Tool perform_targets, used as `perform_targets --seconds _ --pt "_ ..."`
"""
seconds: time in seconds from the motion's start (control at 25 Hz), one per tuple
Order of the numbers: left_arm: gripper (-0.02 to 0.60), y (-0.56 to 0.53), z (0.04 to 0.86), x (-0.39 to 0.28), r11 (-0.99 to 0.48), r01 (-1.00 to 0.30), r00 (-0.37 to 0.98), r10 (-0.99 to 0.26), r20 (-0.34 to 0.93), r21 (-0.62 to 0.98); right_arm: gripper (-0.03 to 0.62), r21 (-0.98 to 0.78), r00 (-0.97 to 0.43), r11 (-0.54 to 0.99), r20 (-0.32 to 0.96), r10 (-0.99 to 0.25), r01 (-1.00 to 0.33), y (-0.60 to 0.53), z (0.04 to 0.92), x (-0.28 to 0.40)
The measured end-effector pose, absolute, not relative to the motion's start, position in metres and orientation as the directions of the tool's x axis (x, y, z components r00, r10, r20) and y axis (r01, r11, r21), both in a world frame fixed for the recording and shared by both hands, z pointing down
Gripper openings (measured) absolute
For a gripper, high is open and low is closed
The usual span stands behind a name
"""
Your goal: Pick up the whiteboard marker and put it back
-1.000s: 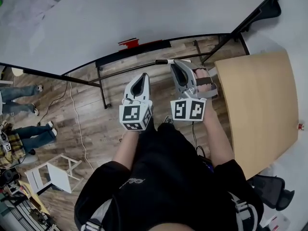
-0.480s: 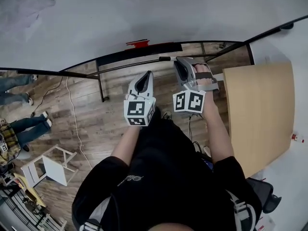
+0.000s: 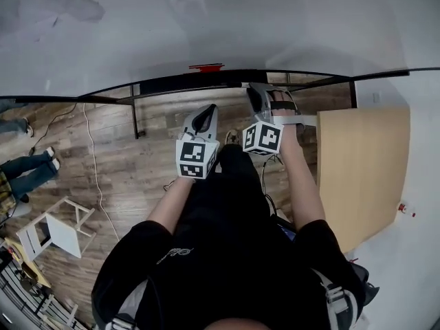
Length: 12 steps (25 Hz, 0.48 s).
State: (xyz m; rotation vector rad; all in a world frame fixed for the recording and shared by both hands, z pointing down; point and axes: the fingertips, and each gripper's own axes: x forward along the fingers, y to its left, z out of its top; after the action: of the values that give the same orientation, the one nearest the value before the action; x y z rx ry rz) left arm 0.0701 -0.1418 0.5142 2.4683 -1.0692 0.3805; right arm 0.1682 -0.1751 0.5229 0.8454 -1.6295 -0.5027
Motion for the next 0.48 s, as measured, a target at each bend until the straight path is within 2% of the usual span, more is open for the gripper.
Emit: perform_targets --seconds 0.48 --pt "0.005 -0.164 0.536 0.046 -0.484 -0.828 0.560 -0.688 0.461 0.284 0.055 0.616 -0.075 0.775 0.774 -0.629 -0.145 -0.211 0.596 0.170"
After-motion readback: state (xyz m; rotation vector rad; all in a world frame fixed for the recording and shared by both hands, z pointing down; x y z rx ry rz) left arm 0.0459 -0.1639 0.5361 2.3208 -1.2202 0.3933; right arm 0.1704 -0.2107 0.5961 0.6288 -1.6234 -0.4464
